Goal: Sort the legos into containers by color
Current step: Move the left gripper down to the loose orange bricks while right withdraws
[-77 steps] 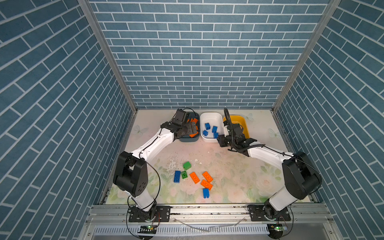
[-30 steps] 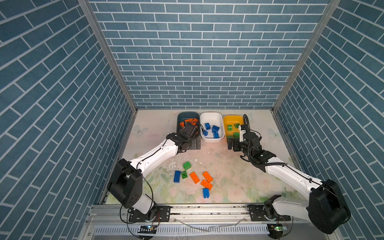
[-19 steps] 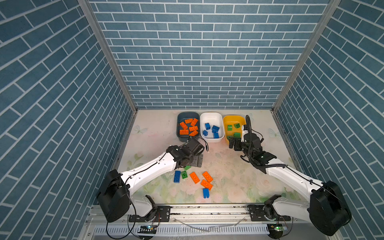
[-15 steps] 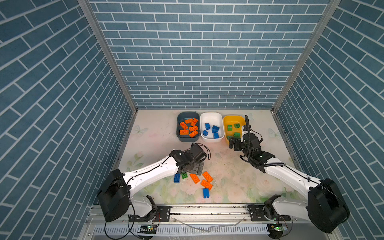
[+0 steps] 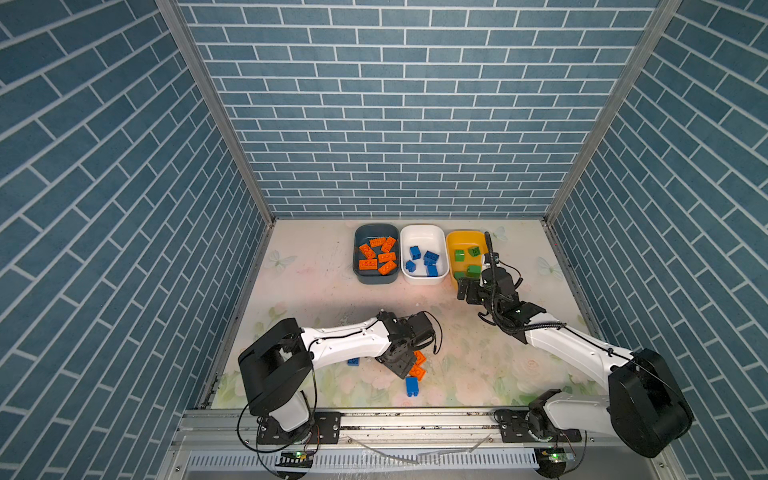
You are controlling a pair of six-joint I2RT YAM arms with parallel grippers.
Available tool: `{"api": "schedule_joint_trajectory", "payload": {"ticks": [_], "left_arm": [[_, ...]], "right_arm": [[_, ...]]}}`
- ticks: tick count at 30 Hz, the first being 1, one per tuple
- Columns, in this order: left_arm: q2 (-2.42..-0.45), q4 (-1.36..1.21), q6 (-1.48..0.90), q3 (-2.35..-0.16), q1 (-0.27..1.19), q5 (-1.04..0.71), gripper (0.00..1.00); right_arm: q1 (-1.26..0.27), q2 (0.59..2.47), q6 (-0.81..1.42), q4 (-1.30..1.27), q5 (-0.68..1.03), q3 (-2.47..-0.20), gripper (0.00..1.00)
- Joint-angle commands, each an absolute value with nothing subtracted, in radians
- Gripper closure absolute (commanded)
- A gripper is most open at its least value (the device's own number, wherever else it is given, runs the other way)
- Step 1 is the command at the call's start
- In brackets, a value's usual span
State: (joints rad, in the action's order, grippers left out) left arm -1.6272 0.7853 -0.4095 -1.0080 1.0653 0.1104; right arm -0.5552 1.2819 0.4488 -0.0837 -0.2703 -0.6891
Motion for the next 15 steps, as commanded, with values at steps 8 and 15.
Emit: {"api": "schedule_joint_trajectory", "payload": {"ticks": [8,15], "left_arm": [[-1.664,0.749,-0.31,-1.026,1.034,0.128,0.08],[-1.718,0.724,-0.28,-1.019,1.017,0.106,0.1]], "right_arm": [[-0.555,1.269,0.479,-0.043,-0.302,-0.713,0.02],[-0.554,1.256,0.472,-0.026,-0.314,-0.719,0.03]]}}
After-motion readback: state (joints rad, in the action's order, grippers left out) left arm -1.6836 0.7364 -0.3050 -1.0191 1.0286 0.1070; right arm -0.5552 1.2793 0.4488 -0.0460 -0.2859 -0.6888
